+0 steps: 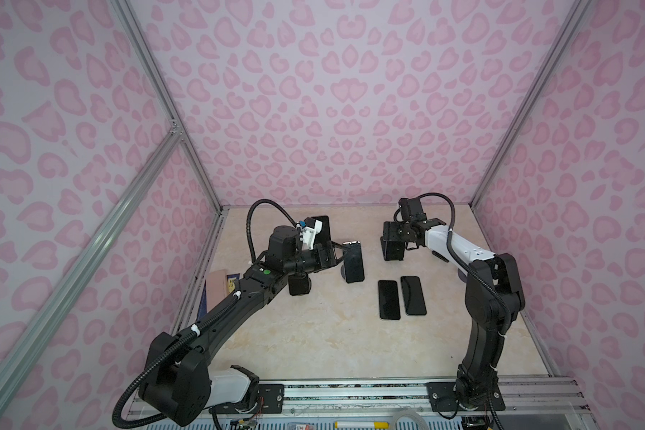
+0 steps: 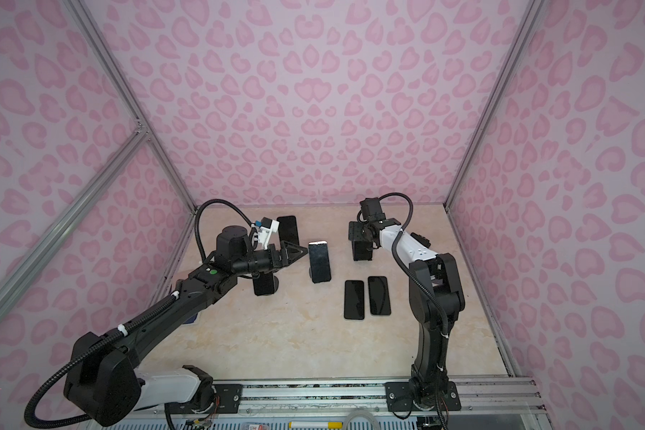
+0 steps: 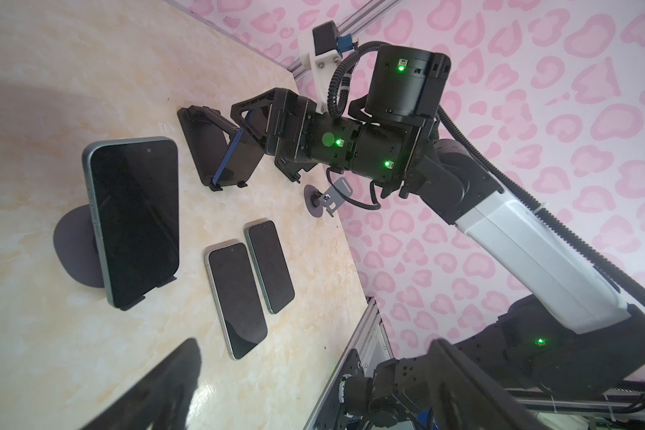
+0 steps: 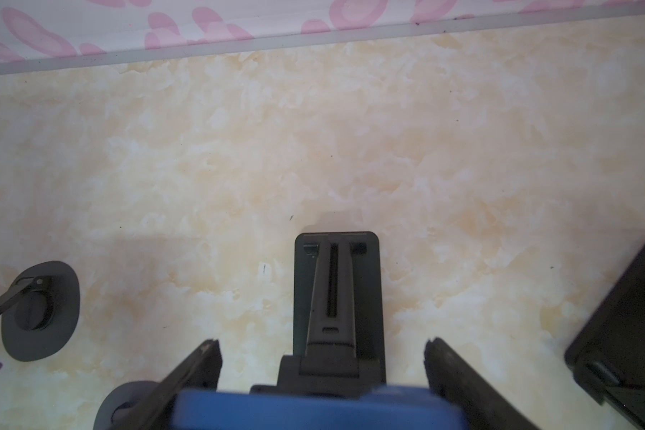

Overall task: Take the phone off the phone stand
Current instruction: 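Lower the right gripper and close it on the blue-framed phone's top edge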

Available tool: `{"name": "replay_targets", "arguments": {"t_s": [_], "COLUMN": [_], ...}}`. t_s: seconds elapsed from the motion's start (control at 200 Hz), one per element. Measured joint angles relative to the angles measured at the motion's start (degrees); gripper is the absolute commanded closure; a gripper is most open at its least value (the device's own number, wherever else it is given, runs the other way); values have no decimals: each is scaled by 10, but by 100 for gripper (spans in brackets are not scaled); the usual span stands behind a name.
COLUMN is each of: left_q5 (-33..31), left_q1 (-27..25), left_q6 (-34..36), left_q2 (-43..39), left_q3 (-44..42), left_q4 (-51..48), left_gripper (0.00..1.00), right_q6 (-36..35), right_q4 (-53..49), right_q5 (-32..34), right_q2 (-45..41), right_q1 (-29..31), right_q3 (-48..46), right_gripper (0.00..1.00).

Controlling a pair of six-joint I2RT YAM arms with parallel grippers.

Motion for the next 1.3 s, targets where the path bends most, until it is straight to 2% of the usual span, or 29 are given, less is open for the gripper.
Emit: {"name": "replay_targets", "arguments": {"t_s": [0.42, 0.785, 1.3], "left_q5": [0, 0, 0], "left_q1": [0, 0, 0], "left_q6": [0, 0, 1], "left_q2": [0, 0, -8], "left_q3": [0, 0, 0], "left_q4": [0, 0, 0], "left_gripper": [2, 2, 2], "right_q6": [5, 2, -5], "right_q4": [10, 36, 18], "right_q5": [10, 19, 29], "right_q2": [4, -19, -34], "right_q1": [0, -2, -2], "right_q3": [-7, -48, -44], "right_gripper": [22, 24, 27]}}
